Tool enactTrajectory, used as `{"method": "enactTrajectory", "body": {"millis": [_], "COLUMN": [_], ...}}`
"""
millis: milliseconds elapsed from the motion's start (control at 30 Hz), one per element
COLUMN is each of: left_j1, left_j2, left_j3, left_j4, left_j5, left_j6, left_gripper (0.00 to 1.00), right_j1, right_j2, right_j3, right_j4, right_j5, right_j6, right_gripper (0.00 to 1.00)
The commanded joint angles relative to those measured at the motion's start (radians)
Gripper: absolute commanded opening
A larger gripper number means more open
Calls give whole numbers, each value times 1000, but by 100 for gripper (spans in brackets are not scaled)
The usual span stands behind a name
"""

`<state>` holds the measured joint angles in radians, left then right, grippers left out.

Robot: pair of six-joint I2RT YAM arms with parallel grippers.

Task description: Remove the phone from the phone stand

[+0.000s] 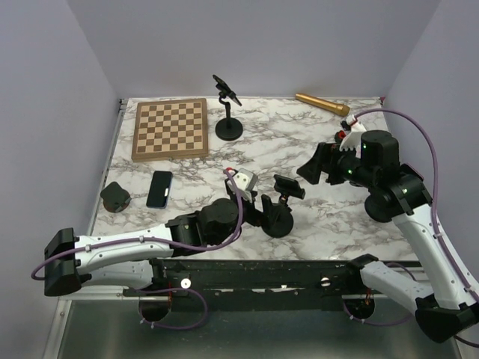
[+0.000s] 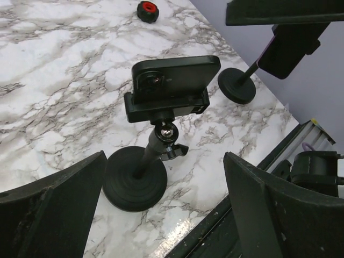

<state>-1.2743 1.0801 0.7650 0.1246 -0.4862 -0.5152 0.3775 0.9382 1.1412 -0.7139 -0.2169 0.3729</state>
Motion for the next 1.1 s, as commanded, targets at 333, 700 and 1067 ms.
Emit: {"method": "enactTrajectory", "body": {"millis": [333,700,1067], "left_j1": [104,146,147], "left_j2": [-253,-517,-505], "left_j3": [-59,-180,-178], "left_j4": [-332,-428,-442], "left_j5": [-48,-50,-34], "left_j6": [-100,-149,-185], "left_gripper": [99,99,99], "right_j1": [420,483,483], "right_j2": [334,390,461], "right_j3": [251,284,358], "right_j4": [-286,-334,-415], "right_j5": [324,562,528], "right_j6": [-184,-134,-162], "right_gripper": [99,78,42]}}
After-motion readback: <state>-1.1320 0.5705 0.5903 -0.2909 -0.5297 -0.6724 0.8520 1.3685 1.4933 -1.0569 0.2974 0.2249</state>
